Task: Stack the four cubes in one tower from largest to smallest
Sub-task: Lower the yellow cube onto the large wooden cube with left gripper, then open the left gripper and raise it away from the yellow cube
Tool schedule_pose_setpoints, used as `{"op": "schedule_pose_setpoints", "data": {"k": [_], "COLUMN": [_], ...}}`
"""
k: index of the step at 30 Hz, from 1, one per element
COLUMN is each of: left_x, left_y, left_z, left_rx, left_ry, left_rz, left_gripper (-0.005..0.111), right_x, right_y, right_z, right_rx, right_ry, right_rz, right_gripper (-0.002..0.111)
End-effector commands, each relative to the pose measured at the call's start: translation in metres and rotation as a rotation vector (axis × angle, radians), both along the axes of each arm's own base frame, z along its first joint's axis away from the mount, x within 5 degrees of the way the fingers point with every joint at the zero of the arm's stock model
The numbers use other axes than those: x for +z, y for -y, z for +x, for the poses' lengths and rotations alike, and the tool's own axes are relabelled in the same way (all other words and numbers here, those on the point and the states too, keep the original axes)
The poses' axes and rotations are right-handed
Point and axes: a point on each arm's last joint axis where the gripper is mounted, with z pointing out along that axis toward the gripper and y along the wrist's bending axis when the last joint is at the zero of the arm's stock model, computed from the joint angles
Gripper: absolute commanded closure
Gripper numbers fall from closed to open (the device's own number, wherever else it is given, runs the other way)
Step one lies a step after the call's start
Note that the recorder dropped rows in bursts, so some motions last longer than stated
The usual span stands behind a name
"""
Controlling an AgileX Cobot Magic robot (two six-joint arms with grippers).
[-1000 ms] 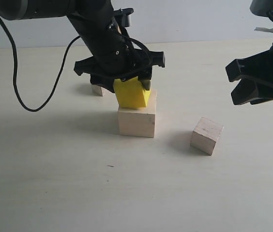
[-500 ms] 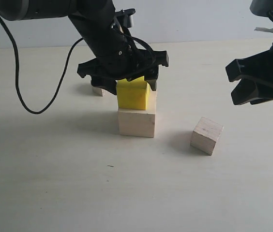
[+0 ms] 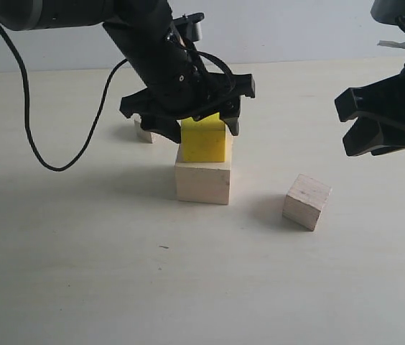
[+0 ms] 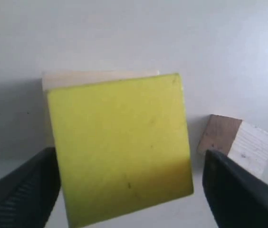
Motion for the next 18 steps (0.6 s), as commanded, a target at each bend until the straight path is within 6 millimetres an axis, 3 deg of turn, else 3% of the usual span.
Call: {"op": "schedule_pose_setpoints", "data": {"k": [1, 18], "left_x": [0.0068, 0.0063], "left_y": [0.0017, -0.0046], "left_z": [-0.0001, 0.0034], "left_rx": [-0.01, -0.073], "left_ry": [0.022, 0.084], "left_rz": [-0.019, 0.062], "left_gripper": [0.029, 0.029], "right_x": [0.0012, 0.0011], "right_y": [0.0003, 0.0004], "right_z": [-0.0009, -0.001], "right_rx": [-0.002, -0.001], "right_ry": [0.011, 0.008], "right_rz": [0.003, 0.003], "right_gripper": [0.076, 0.076]}}
